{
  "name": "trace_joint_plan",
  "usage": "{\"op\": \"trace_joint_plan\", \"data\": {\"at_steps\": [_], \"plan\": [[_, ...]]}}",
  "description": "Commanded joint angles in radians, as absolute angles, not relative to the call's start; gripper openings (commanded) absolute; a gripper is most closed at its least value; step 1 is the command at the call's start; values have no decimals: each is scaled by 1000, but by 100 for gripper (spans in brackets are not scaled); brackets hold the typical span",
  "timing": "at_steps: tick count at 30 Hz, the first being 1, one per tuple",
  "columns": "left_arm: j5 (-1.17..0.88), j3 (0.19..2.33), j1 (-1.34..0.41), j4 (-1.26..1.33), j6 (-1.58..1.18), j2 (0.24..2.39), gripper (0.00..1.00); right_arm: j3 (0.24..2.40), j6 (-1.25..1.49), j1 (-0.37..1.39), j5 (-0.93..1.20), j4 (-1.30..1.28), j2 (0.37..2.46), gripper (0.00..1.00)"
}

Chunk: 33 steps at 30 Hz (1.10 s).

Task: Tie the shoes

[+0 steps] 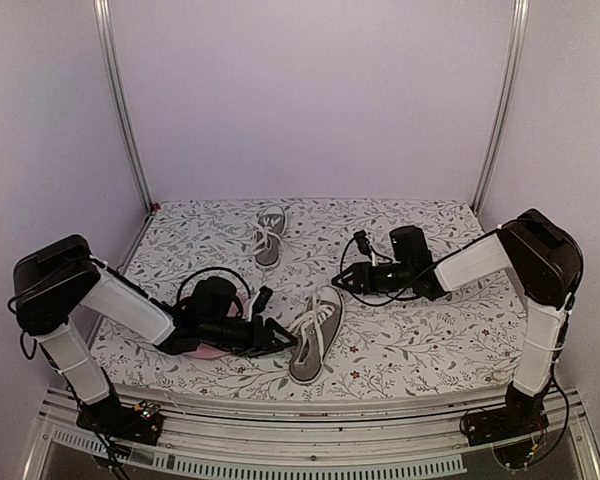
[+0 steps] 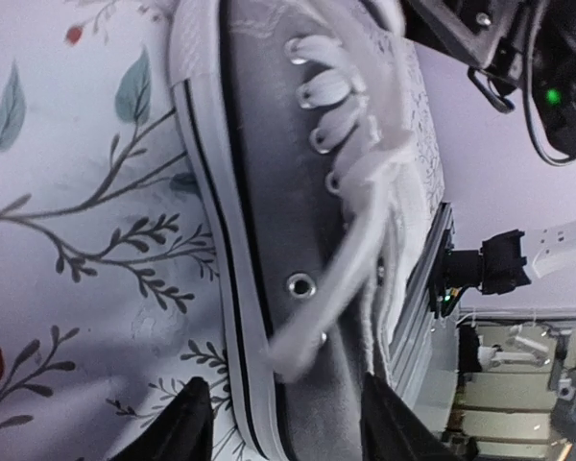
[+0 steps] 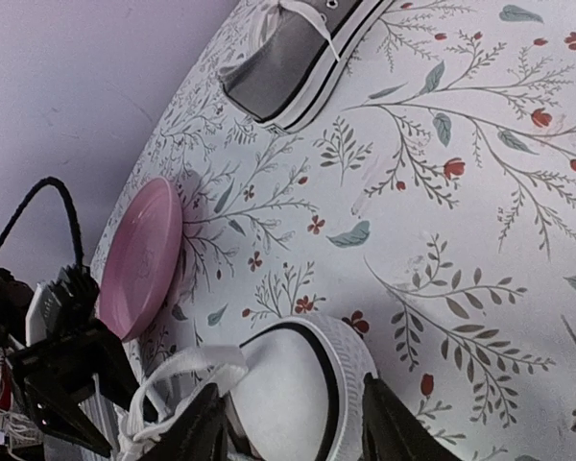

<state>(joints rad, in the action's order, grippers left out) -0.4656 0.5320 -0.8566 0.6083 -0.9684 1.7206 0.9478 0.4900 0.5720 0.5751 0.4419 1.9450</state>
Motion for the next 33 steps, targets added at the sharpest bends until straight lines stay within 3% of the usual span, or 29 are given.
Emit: {"op": "trace_joint_plan", "data": {"at_steps": [1, 6, 17, 26, 33], "plan": [[-403, 543, -850, 545, -912, 1608, 61, 900, 461, 549, 561, 464, 1844, 60], [-398, 586, -818, 495, -836, 1580, 70, 854, 461, 543, 586, 461, 1830, 67], [-430, 905, -792, 204, -670, 1766, 71, 792, 515, 565, 636, 552, 1899, 72], [-462, 937, -792, 195, -688, 1840, 60, 784, 491, 595, 610, 556, 1874, 69], [-487, 947, -793, 231, -706, 1865, 58, 786, 483, 599, 613, 555, 1882, 67]]}}
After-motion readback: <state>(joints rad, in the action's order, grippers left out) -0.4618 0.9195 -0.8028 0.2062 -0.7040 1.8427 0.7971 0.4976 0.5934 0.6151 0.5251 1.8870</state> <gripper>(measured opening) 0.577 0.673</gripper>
